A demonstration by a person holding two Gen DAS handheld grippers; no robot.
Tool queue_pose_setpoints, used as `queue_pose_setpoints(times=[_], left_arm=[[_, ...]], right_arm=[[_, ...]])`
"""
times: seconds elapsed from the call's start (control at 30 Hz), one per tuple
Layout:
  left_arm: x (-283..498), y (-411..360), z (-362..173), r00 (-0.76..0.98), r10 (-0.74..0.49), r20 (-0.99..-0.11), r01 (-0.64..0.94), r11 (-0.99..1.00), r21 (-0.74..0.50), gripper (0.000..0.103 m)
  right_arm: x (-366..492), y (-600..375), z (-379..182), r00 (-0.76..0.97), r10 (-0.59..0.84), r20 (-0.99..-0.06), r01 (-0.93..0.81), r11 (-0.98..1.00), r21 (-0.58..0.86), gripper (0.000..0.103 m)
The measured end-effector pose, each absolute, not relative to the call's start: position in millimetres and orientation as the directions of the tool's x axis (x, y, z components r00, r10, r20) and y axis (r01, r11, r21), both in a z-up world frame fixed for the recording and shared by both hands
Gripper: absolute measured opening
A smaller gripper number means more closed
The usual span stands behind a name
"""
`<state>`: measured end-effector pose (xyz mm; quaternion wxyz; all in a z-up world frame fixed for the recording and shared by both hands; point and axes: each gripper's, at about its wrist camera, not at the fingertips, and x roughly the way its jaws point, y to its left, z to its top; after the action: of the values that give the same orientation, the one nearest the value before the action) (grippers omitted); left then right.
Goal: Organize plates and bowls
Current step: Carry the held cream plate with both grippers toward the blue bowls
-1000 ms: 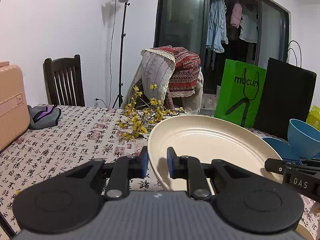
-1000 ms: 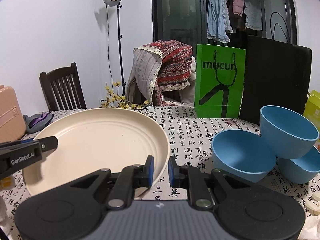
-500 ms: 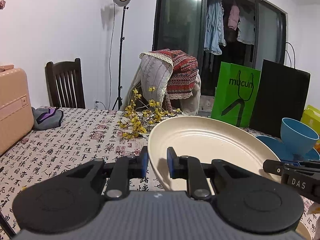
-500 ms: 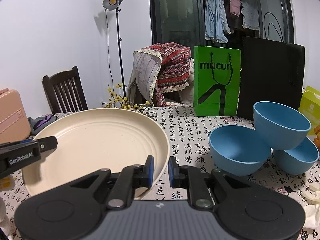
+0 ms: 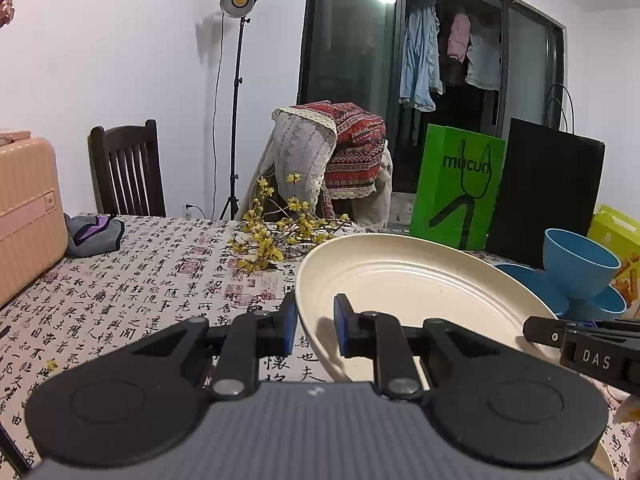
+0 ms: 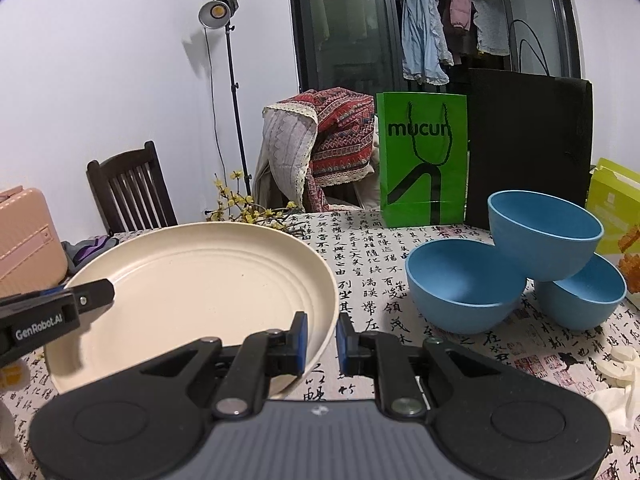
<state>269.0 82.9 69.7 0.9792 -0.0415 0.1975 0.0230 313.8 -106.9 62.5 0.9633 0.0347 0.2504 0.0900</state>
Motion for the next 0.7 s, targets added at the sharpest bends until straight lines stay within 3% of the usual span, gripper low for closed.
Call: queue_pose_setpoints(times=[0.7], left_arm=[[233.8, 67.1, 66.7, 0.928, 0.001, -0.372, -0.031, 0.997, -0.075, 0.019]], right_arm=[[280.5, -128.6, 61.5, 0.873, 0.193, -0.448, -0.142, 0.979, 0.145, 0.015]])
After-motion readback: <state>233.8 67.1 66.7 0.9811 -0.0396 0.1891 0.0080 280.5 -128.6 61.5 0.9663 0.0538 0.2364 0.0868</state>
